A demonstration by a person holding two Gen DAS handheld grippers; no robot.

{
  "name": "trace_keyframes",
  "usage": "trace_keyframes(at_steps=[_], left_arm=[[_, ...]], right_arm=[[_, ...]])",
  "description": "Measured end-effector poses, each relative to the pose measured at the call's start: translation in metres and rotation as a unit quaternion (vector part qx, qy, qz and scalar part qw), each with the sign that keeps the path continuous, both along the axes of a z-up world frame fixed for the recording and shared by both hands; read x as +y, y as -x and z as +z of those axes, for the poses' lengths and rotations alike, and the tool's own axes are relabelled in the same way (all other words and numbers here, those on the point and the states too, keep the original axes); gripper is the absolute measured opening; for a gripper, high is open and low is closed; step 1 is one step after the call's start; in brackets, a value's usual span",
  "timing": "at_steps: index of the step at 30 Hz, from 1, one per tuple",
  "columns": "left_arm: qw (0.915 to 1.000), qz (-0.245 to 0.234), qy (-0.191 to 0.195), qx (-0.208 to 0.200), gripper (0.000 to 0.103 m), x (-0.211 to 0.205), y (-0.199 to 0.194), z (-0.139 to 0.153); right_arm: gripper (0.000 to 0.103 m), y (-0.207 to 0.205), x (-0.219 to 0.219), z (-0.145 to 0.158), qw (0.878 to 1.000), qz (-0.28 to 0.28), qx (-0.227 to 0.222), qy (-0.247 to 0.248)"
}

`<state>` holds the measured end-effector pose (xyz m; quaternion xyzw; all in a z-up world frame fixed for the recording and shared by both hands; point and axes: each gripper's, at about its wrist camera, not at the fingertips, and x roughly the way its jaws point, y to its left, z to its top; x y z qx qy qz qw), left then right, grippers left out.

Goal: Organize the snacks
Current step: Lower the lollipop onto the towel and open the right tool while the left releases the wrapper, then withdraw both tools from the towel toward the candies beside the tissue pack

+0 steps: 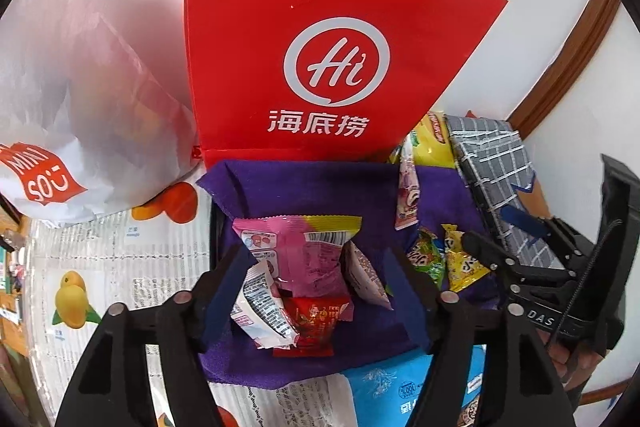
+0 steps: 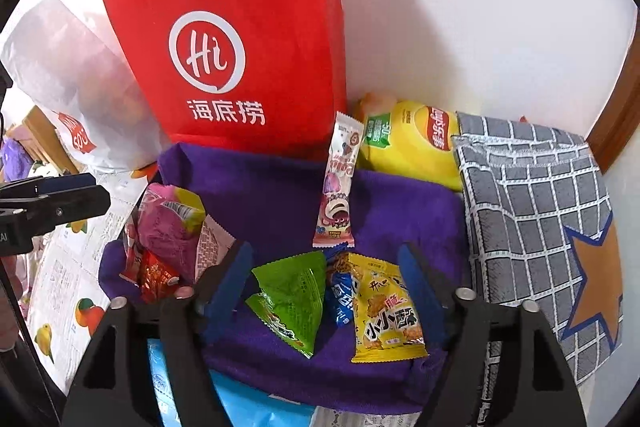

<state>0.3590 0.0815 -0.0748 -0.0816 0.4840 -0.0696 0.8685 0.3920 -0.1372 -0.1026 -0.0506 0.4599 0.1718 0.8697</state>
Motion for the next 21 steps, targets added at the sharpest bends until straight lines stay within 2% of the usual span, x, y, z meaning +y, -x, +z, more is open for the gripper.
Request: trace_keyframes(at_steps=[3,6,9,13,17,21], left_arm=[[0.9996,0.013,-0.023,0.004,0.072,-0.001,-0.001,0.001],[0.9998,0.012,-0.014,0.004,0.073,0.000,-0.001,0.001],[0.9999,0.009,-0.007,0.001,0.073,0.000,0.000,0.003],[0.9997,0.004,-0.005,-0.026,0.073,-0.003,0.007,0.013],[0.9988,-0.004,-0.015,-0.046,0.073,-0.010,0.016,0.026],[0.9980,-0.016,-0.018,-0.058,0.073,-0.020,0.028,0.038]], right_arm=[[0.081,0.000,0.000,0.003,1.000,-0.007,-0.011,0.008],[0.082,-0.001,-0.003,0.005,1.000,-0.021,-0.014,0.008],[0.082,0.001,-0.010,0.009,0.999,-0.026,-0.022,-0.020],[0.082,0.011,-0.019,0.017,0.998,-0.038,-0.039,-0.044],[0.082,0.029,-0.026,0.022,0.997,-0.047,-0.048,-0.027],[0.082,0.051,-0.036,0.028,0.999,-0.039,-0.025,-0.023]])
